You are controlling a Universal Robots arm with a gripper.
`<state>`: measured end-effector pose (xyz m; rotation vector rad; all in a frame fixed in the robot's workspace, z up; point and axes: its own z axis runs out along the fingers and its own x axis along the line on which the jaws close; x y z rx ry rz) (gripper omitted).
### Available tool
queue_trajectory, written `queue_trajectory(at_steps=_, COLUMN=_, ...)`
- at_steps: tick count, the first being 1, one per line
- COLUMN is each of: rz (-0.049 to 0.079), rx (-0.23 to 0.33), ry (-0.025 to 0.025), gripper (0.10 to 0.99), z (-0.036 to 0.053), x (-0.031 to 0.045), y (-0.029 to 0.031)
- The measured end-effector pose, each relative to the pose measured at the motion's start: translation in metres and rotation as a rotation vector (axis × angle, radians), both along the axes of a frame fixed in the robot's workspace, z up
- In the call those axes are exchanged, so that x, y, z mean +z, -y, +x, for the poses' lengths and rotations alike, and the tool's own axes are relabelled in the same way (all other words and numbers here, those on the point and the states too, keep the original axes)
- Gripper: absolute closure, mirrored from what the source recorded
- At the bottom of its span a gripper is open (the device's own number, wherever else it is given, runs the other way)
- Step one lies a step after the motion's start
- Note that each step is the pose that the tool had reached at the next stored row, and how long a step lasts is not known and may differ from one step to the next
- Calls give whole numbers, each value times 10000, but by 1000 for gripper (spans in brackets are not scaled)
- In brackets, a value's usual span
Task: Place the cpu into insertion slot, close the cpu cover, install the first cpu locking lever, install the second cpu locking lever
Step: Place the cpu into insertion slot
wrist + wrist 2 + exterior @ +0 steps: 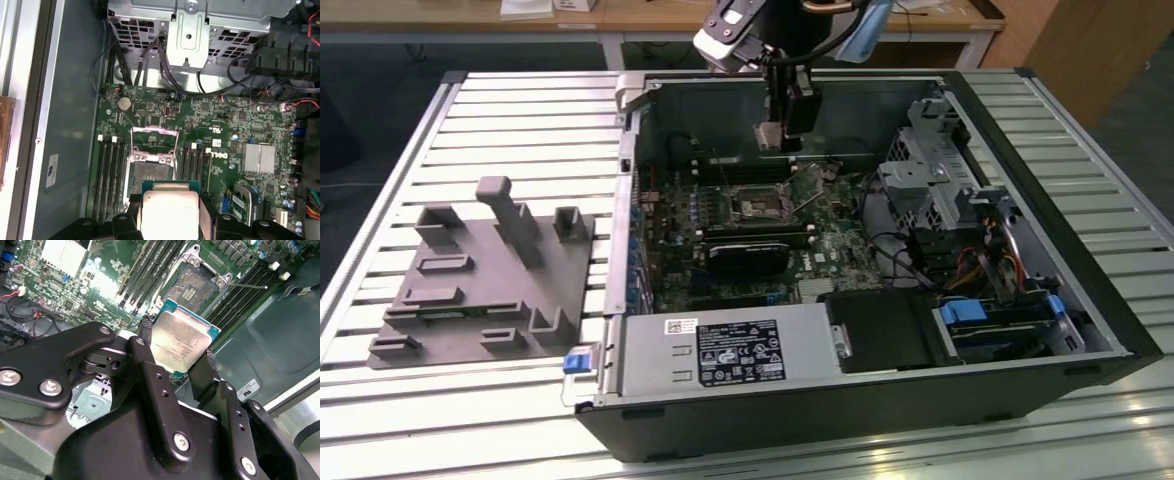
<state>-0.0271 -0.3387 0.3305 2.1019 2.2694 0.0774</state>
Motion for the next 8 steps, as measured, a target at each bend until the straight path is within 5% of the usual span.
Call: queue_trajectory(at_steps=8, rz=-7, rx=-77, ry=-2, gripper=545, z=0, x=-118, y=-24)
